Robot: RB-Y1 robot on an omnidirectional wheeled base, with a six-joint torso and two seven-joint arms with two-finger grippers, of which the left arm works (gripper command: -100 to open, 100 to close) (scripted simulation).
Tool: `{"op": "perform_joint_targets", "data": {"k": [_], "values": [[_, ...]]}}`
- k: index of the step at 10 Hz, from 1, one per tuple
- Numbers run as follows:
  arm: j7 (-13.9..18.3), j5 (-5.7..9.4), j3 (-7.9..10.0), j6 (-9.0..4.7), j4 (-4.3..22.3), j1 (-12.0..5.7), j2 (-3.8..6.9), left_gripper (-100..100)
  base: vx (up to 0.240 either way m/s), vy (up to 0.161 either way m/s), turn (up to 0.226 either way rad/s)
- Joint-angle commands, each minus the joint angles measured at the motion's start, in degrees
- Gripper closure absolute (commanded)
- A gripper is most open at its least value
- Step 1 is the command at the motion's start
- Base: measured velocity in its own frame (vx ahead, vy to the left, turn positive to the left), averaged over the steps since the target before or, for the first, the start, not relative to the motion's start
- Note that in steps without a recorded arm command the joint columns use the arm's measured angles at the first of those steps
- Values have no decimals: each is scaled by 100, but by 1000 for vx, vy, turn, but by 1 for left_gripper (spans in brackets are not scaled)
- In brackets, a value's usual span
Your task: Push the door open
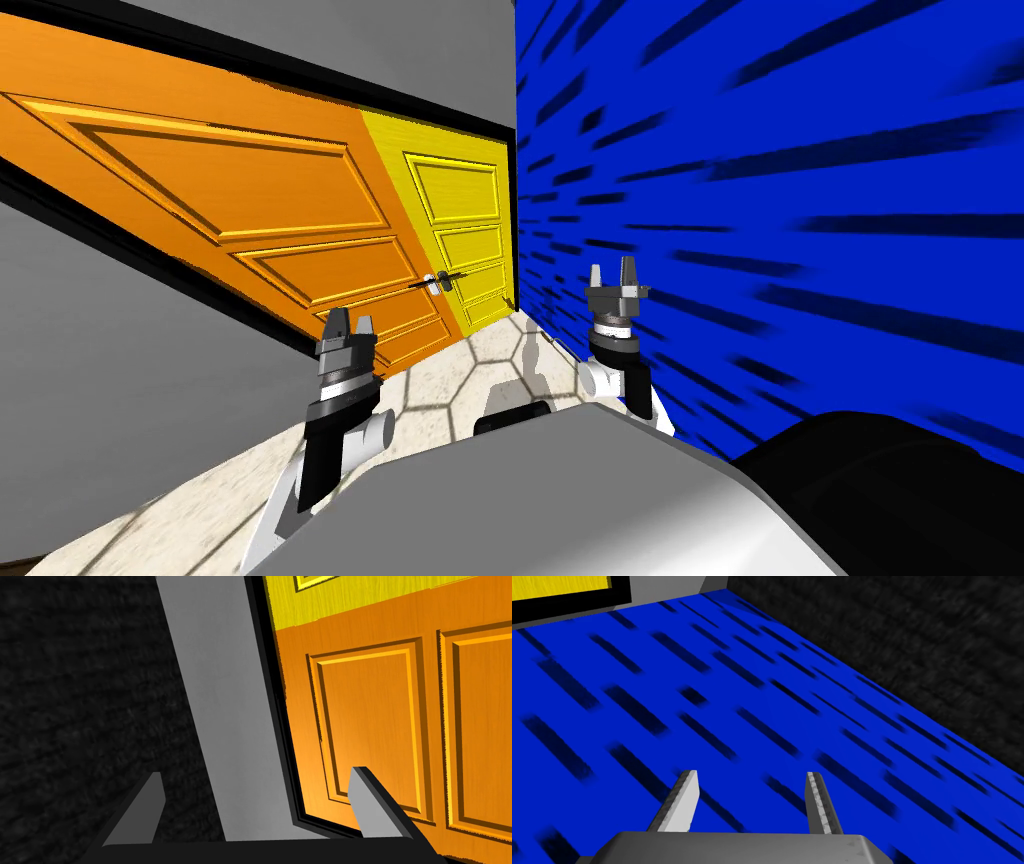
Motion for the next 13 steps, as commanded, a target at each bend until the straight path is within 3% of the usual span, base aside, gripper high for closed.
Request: {"op": "perform_joint_targets", "data": {"k": [1,8,13], "values": [[15,-24,225,47,81,-101,34,-100,36,56,-200],[56,-159,1243,139,494,-522,130,-100,40,65,-203],[89,-268,2065,213,827,-861,180,-100,34,74,-214]]}}
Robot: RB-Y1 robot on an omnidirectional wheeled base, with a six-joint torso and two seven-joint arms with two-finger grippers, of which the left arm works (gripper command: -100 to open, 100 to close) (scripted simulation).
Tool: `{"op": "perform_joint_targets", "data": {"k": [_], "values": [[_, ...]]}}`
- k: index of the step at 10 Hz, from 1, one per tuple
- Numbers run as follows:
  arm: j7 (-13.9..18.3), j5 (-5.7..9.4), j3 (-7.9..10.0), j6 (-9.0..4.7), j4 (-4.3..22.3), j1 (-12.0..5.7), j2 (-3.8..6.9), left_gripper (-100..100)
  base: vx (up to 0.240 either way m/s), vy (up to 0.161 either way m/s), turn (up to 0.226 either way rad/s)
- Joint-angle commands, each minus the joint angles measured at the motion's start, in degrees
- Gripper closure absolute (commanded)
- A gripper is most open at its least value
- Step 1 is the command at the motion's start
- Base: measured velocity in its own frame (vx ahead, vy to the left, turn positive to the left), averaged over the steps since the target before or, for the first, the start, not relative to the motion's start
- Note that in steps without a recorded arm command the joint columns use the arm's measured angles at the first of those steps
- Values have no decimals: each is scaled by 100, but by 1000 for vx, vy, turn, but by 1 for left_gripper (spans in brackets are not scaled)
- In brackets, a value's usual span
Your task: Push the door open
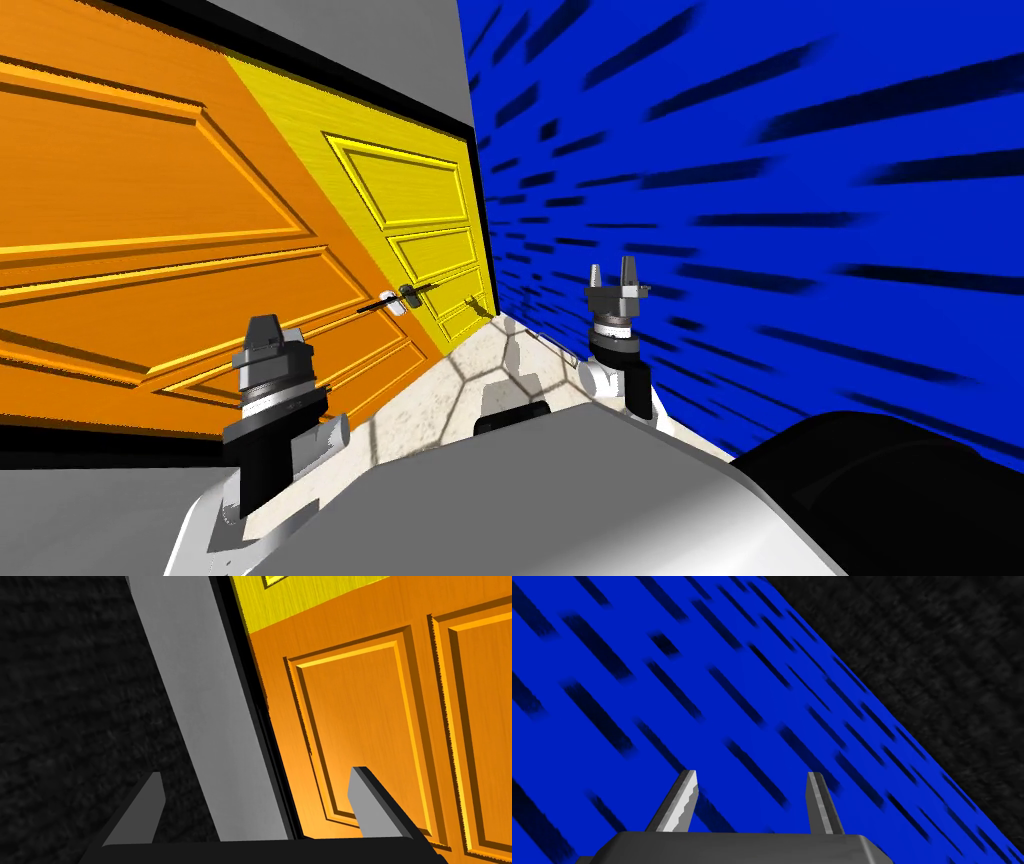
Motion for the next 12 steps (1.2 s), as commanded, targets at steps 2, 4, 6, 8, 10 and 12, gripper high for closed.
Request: {"op": "perform_joint_targets", "data": {"k": [2,4,6,8,10,12], "values": [[28,-51,453,10,186,-154,20,-100,24,87,-209],[42,-98,790,42,329,-301,30,-100,23,89,-205],[57,-145,1128,74,473,-447,41,-100,22,92,-232],[71,-192,1476,106,617,-594,49,-100,25,73,-197],[86,-240,1838,139,765,-745,49,-100,24,100,-197],[93,-265,2067,156,839,-820,50,-100,1,57,-86]]}}
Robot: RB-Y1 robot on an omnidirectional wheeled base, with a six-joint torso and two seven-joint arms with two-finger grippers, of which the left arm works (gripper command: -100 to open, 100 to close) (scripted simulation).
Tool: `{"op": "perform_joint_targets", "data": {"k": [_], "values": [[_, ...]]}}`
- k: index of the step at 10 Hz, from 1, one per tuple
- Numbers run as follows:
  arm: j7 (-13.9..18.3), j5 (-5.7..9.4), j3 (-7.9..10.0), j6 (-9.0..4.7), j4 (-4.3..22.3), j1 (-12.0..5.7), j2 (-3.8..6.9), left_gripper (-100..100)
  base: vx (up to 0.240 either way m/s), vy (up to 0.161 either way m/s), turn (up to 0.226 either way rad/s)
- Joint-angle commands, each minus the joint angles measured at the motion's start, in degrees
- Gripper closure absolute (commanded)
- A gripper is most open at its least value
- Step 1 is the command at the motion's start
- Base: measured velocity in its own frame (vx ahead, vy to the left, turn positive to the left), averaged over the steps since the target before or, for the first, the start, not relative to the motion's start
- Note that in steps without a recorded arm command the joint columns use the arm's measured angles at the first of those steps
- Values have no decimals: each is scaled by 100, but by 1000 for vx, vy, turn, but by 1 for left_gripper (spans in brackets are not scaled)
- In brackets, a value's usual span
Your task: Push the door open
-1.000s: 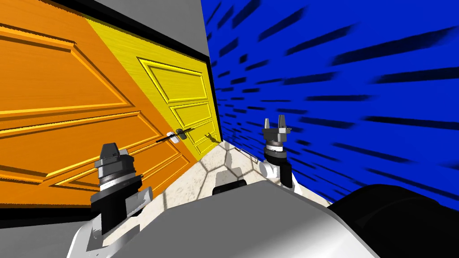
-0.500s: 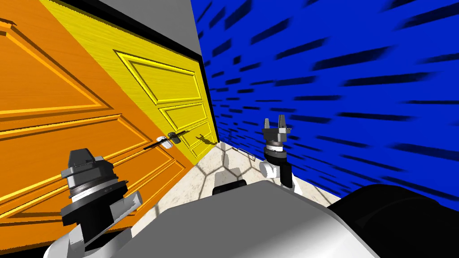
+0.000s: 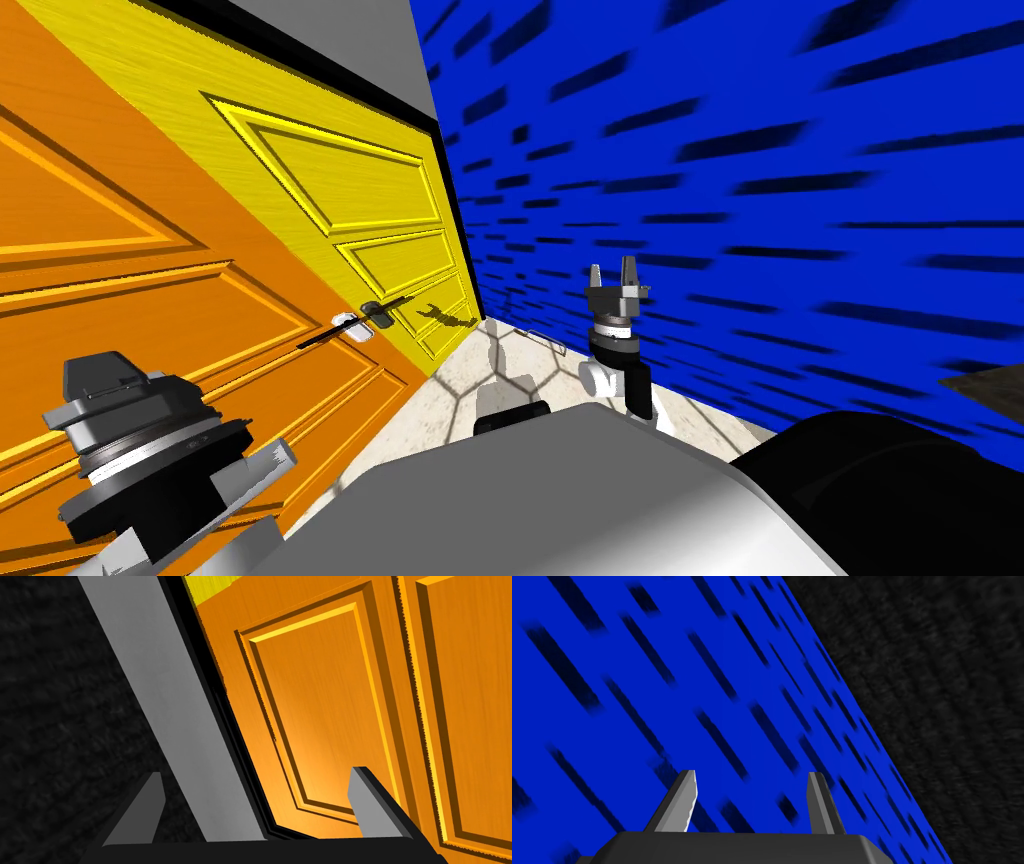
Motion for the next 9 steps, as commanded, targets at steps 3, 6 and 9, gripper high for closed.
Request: {"op": "perform_joint_targets", "data": {"k": [3,6,9], "values": [[42,-80,647,75,217,-232,-13,-100,10,82,-226],[63,-152,1166,125,439,-458,-27,-100,-7,95,-212],[85,-225,1692,174,659,-683,-45,-100,2,96,-207]]}}
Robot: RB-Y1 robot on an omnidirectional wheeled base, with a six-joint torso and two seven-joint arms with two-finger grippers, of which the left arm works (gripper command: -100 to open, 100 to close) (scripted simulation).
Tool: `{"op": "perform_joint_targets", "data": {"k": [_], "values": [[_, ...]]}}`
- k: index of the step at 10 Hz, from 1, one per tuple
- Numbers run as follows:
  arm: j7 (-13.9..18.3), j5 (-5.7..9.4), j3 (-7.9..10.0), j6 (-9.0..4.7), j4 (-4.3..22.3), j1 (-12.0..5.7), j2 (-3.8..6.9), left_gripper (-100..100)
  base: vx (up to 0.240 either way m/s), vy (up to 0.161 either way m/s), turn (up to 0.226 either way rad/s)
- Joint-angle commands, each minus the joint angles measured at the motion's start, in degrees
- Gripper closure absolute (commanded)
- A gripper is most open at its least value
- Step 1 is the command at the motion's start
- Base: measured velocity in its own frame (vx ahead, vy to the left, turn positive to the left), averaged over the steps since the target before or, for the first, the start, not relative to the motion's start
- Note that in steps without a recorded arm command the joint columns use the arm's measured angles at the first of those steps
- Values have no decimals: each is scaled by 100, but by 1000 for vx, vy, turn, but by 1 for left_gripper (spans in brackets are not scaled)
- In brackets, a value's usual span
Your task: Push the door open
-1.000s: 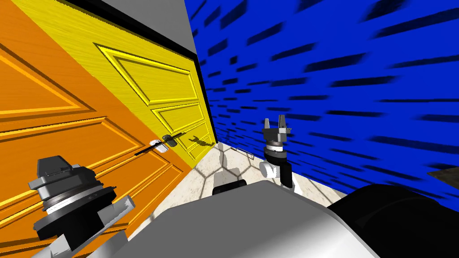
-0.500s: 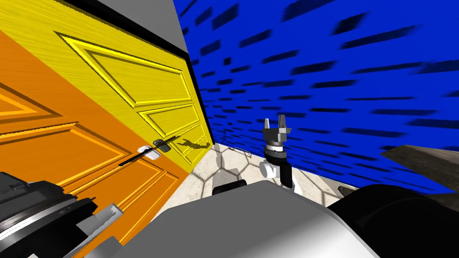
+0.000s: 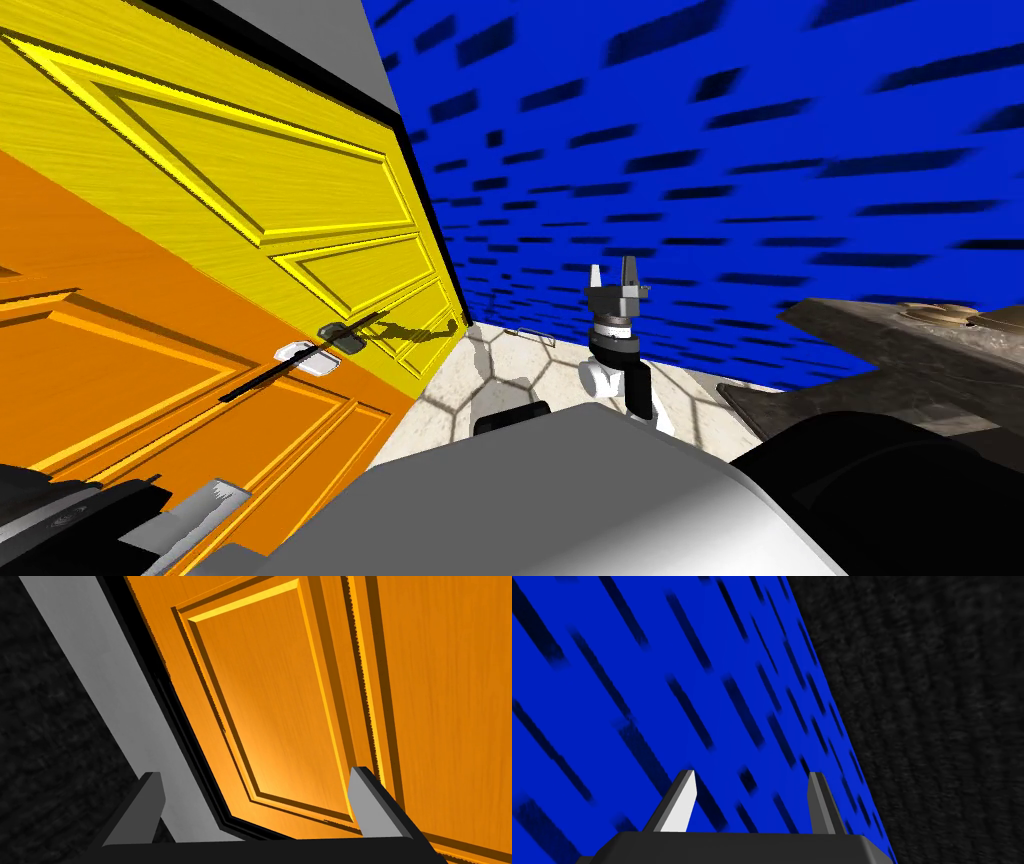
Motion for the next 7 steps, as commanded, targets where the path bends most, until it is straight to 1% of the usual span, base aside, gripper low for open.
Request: {"op": "perform_joint_targets", "data": {"k": [1,2,3,5,7], "values": [[1,-46,286,24,116,-135,-28,-100,-4,85,-167],[1,-46,333,24,116,-135,-28,-100,-3,61,-80],[8,-70,511,40,188,-209,-38,-100,0,55,-133],[22,-117,858,72,331,-355,-58,-100,-10,80,-235],[36,-163,1212,104,472,-499,-80,-100,-28,91,-188]]}}
